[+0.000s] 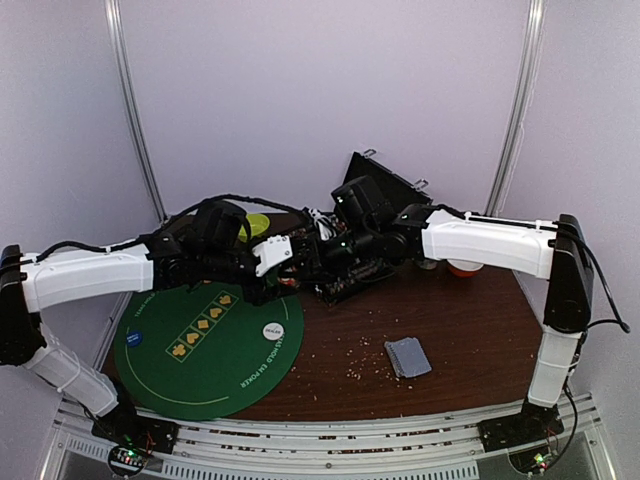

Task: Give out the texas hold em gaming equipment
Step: Pass from the right arm to the left

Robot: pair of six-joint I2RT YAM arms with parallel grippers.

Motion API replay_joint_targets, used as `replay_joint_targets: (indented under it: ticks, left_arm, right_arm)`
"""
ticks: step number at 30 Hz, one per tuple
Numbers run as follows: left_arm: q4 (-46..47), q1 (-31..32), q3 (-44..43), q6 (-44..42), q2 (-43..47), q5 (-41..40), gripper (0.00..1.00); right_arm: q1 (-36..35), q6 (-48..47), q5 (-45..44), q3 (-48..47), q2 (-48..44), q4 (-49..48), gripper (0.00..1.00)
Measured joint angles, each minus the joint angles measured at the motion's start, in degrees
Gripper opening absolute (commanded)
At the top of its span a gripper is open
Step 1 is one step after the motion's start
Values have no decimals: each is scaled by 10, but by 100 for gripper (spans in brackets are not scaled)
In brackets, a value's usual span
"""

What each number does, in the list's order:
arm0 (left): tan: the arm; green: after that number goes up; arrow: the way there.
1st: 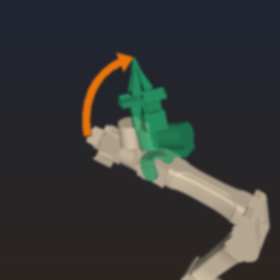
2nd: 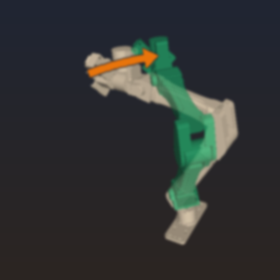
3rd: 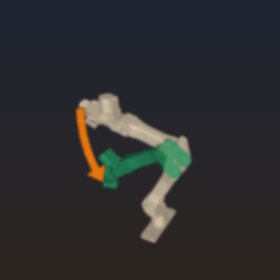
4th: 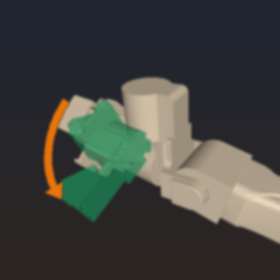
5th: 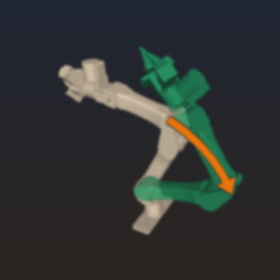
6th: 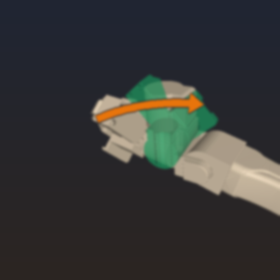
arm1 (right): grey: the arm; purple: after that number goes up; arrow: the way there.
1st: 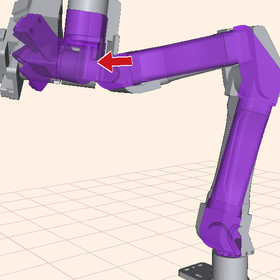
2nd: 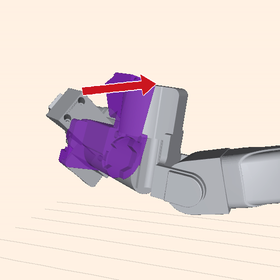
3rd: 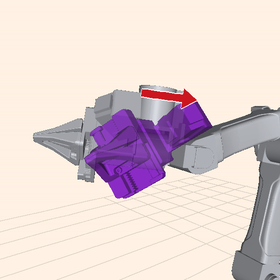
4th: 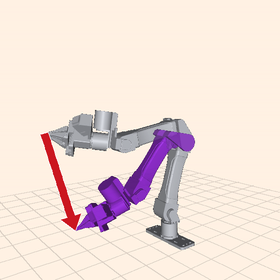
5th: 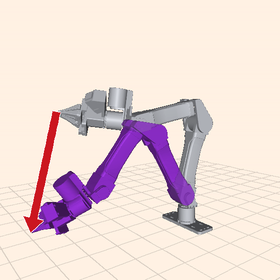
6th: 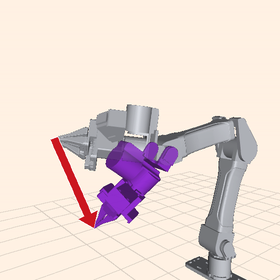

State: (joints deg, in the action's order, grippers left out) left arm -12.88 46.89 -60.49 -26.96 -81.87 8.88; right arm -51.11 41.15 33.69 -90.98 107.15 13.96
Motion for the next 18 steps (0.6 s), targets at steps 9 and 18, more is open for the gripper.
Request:
replay_joint_targets:
  ticks: [9,18]
  left_arm:
    - [9,1,-2,10,-2,5,74]
    - [10,2,-2,18,-2,22,67]
  right_arm:
    - [0,5,0,0,0,-5,0]
    - [0,7,0,0,0,-9,0]
